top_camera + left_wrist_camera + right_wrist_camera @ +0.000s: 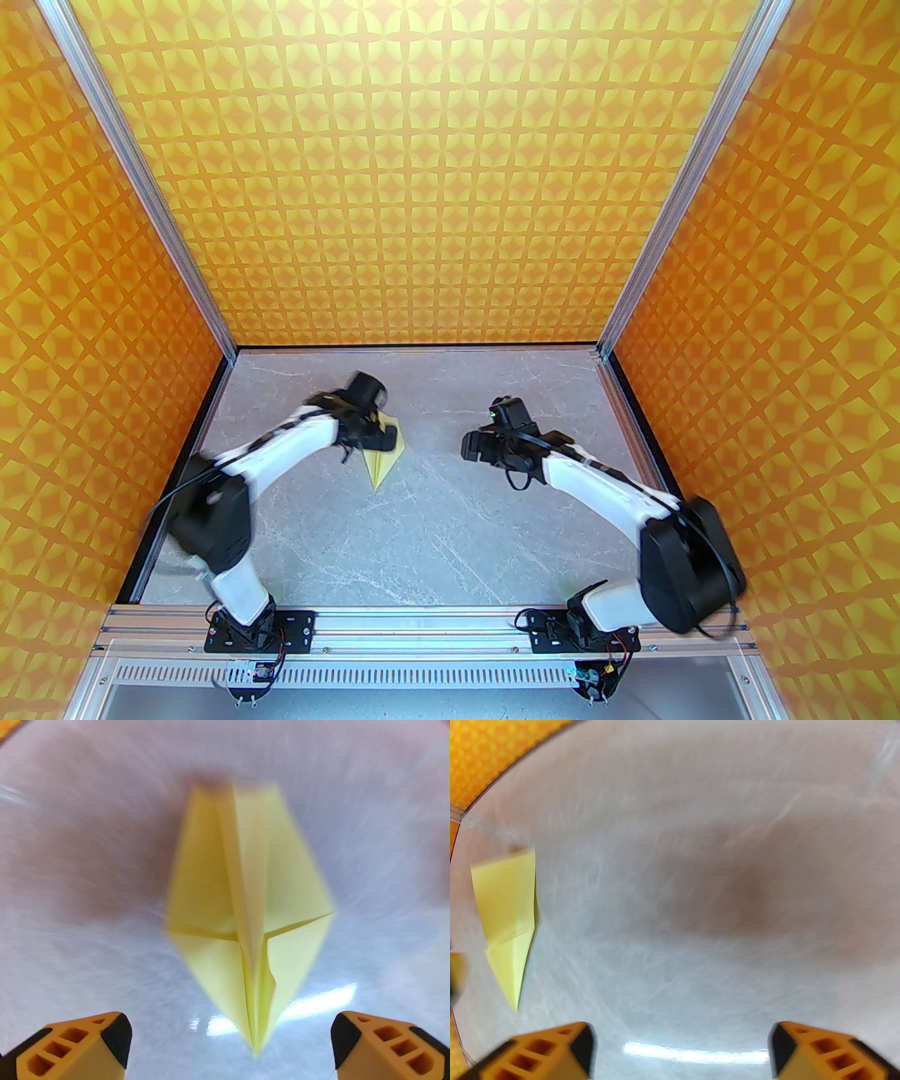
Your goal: Fold a paper plane with a square sheet of paper (fold left side to right side)
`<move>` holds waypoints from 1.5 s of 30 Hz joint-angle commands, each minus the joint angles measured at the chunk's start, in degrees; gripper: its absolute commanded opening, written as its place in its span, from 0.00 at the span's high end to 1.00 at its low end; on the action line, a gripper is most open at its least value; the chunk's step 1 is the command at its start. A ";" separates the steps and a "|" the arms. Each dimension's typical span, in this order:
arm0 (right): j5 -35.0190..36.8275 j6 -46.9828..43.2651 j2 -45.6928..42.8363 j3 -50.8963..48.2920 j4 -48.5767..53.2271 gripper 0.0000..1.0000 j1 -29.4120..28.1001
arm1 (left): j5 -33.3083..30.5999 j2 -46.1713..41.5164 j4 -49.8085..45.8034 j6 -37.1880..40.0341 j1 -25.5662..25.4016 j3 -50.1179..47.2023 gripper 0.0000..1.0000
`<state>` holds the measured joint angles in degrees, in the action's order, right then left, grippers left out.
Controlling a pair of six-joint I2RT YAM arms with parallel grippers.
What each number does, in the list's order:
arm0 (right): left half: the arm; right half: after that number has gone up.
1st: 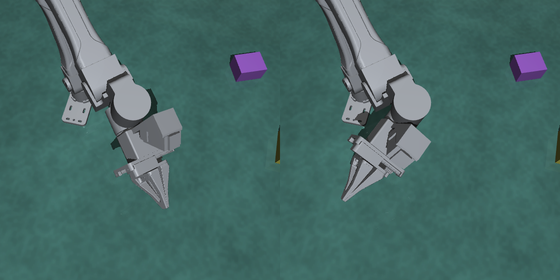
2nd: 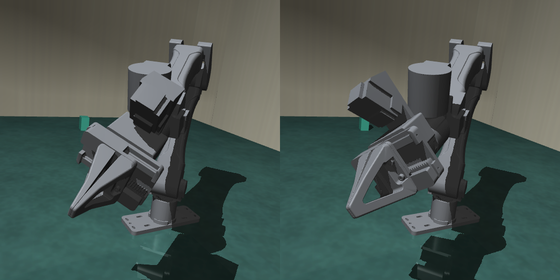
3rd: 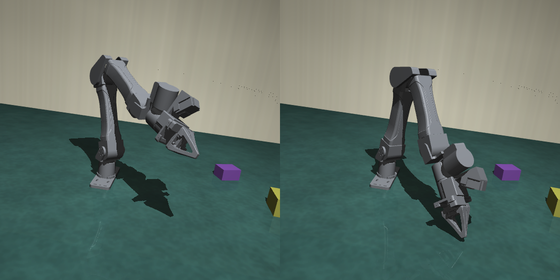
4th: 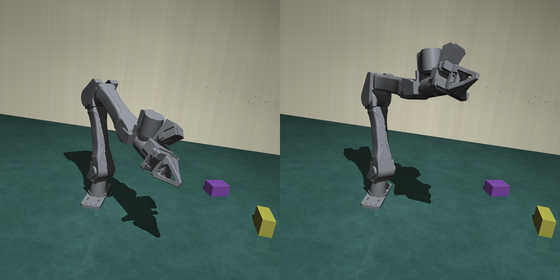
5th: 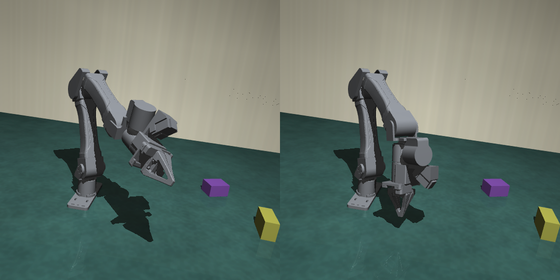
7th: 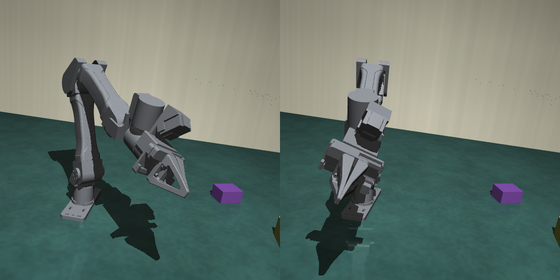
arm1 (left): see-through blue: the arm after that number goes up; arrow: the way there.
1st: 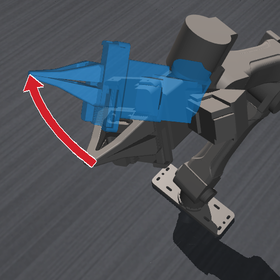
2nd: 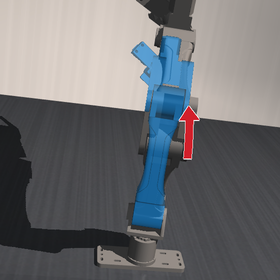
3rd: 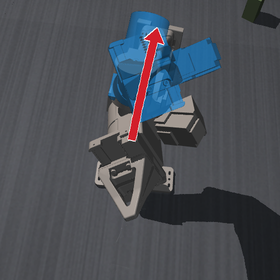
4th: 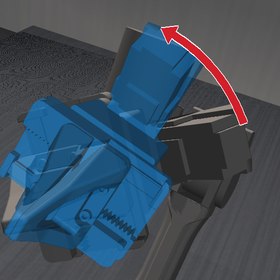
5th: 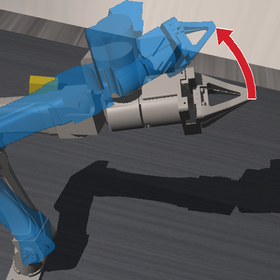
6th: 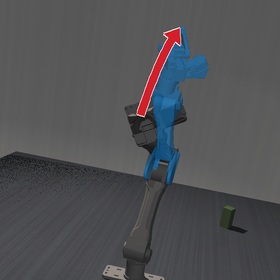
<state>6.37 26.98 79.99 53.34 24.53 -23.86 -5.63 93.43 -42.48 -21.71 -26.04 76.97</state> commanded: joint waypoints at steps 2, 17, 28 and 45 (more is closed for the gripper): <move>16.86 -10.59 -6.89 -4.86 -7.09 0.01 0.22 | -5.82 -13.33 4.77 -5.00 7.83 -9.36 0.01; 30.66 -36.10 1.15 -27.31 -64.07 0.01 2.59 | -16.97 -24.00 45.41 7.33 27.45 -45.69 0.01; 10.46 -30.14 8.18 -35.82 -84.29 0.02 15.15 | -6.69 -12.30 84.83 20.08 27.50 -54.04 0.01; 14.11 -28.74 8.37 -33.12 -79.53 0.02 15.33 | -5.06 -4.66 96.29 20.99 27.63 -56.47 0.01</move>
<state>20.93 -3.01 88.18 19.09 -54.92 -8.60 -11.75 88.88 52.05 -1.80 1.21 20.53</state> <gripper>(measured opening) 0.985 0.989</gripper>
